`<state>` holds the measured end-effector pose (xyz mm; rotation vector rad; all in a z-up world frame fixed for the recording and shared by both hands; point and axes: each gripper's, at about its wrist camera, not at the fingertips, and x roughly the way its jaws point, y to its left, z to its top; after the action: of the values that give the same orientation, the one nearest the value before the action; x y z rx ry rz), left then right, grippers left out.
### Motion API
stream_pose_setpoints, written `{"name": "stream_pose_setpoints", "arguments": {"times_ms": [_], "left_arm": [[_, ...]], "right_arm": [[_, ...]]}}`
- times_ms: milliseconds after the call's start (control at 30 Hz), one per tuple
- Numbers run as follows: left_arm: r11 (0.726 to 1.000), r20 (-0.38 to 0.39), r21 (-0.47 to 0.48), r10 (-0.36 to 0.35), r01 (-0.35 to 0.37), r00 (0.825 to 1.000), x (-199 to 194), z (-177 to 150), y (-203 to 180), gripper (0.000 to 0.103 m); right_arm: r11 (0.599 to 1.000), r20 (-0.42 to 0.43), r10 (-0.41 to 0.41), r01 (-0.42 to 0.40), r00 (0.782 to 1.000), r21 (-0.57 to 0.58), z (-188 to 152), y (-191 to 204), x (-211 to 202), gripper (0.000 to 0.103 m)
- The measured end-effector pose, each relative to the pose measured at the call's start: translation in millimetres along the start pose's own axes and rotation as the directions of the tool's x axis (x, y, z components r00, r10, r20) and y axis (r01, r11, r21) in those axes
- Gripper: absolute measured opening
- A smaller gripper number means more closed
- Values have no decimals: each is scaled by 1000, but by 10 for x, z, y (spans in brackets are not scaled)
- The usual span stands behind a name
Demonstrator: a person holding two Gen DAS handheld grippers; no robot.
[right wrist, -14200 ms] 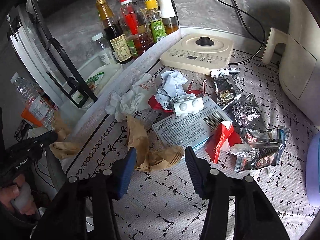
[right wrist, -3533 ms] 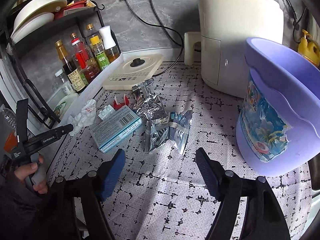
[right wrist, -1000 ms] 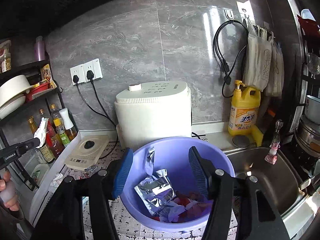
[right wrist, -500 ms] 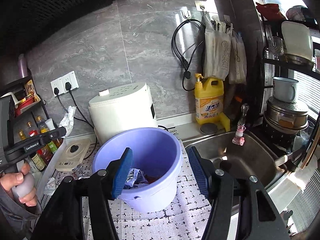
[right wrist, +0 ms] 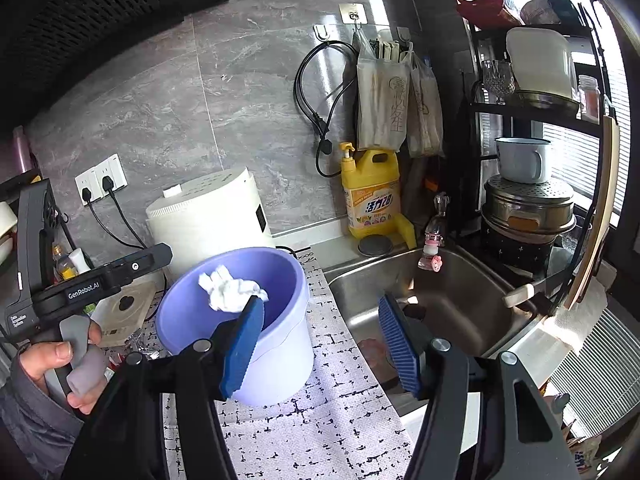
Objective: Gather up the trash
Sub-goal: 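Carry tissues and foil wrappers to the lilac bucket and release both, then move both open tools back toward the remaining wrappers on the cloth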
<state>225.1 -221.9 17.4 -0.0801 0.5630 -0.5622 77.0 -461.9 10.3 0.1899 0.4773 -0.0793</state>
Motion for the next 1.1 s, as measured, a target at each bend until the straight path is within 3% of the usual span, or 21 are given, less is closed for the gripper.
{"name": "stream_pose_setpoints", "arguments": {"times_ms": [100,267,333,567,867,1100], "left_arm": [[999,-1,-3,53,-53,999,-128,-65,132,97],[989,14,-44,144,-143,989,-437,-166,448,97],[981,22,-65,182,-181,983,-587,-212,584,97],[941,53,-94,330,-325,942,-1070,-326,941,97],[901,131,-174,422,-398,897,-1664,-502,1231,97],[851,164,-234,511,-470,844,-2010,-676,1407,97]], "right_arm": [[1000,-10,21,-21,1000,-8,-28,91,39,64],[997,14,68,-68,998,-27,-67,321,58,91],[995,19,92,-92,996,-38,-81,435,80,95],[984,-14,173,-173,985,-47,-191,800,273,95],[960,-29,255,-257,966,-111,-278,1348,376,95],[939,-22,304,-304,952,-163,-370,1714,383,95]]}}
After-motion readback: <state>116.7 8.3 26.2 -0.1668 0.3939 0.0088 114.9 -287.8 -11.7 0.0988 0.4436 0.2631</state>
